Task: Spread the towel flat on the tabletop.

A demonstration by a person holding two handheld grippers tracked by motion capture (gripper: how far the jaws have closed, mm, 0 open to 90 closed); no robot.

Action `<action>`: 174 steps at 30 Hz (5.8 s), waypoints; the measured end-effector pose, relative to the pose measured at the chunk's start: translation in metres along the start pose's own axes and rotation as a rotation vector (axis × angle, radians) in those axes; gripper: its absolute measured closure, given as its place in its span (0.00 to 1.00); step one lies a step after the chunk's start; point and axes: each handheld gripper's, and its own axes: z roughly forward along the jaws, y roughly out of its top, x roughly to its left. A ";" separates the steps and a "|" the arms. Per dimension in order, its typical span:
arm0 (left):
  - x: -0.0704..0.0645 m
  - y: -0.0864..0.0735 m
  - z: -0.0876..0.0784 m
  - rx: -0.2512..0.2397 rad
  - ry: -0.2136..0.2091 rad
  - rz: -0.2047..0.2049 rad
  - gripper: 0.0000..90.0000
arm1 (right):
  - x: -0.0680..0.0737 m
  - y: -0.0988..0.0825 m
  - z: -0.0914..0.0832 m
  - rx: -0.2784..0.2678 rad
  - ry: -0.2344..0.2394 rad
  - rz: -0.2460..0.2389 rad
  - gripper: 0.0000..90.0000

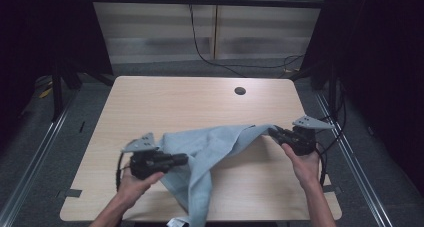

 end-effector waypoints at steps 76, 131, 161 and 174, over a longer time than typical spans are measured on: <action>0.052 -0.061 -0.051 0.139 0.189 -0.111 0.88 | 0.023 -0.020 -0.002 0.176 0.089 -0.098 0.96; 0.034 -0.073 -0.020 0.245 0.176 -0.058 0.72 | 0.059 -0.016 0.126 0.301 0.074 -0.129 0.55; 0.018 -0.043 -0.012 0.105 -0.049 -0.025 0.94 | 0.108 -0.071 0.057 0.404 0.286 -0.240 0.58; -0.005 -0.069 -0.041 0.178 -0.072 -0.033 0.78 | 0.080 -0.077 0.008 0.359 0.176 -0.158 0.60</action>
